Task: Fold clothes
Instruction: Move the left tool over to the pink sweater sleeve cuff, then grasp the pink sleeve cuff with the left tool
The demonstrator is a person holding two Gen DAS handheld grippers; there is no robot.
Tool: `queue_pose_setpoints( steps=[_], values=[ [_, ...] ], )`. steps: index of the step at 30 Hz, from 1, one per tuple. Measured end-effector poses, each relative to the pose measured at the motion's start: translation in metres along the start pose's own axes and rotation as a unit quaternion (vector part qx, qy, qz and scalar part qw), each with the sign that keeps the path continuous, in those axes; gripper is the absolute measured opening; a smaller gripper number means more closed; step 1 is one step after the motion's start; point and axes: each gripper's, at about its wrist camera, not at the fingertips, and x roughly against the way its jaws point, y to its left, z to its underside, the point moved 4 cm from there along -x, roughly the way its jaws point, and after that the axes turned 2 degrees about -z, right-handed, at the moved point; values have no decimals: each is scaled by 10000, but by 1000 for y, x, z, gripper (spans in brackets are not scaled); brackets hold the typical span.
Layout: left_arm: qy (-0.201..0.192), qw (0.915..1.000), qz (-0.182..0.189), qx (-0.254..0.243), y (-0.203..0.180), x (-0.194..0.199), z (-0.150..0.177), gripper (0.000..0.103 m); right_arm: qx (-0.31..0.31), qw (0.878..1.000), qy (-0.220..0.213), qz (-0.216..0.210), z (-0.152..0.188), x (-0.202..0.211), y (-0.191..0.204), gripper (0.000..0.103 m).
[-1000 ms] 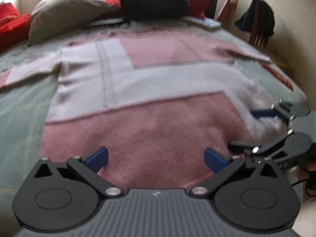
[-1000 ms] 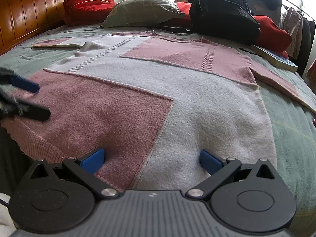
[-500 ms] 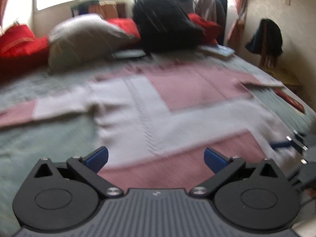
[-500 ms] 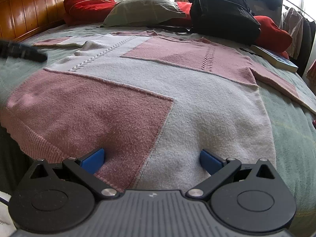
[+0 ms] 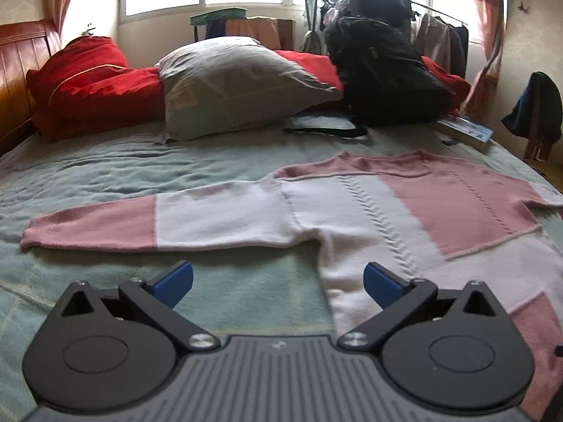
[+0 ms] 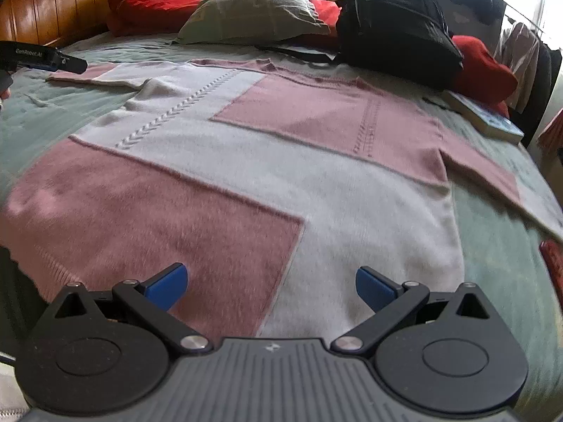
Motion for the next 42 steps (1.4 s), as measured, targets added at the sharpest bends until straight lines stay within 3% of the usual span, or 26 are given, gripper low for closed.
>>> queue_pose_setpoints(
  steps=[5,12,20,25,34,37,42],
  values=[
    [-167,9998,-129,24,18,-24,4,102,-51,9998,-139,127,-19,-4,1,103],
    [107,9990,-359,259,59,-63,5,102,-441,9986,-277,24,-42,-8,-7,103],
    [327,9915,-536,1142,131,-85,16,102,-1037,9937,-379,-191,-62,-16,-22,103],
    [217,9839,-276,1750,167,-91,28,102,-1184,9921,-377,-172,-67,-24,-24,103],
    [109,9771,35,2126,195,-116,7,102,-1207,9921,-282,-217,-69,-35,-21,103],
    [-75,9746,9,2238,203,-123,3,102,-1226,9919,-284,-174,-69,-36,-23,103],
    [-305,9714,-361,2329,215,-135,-1,102,-1285,9913,-262,-103,-68,-38,-27,103]
  ],
)
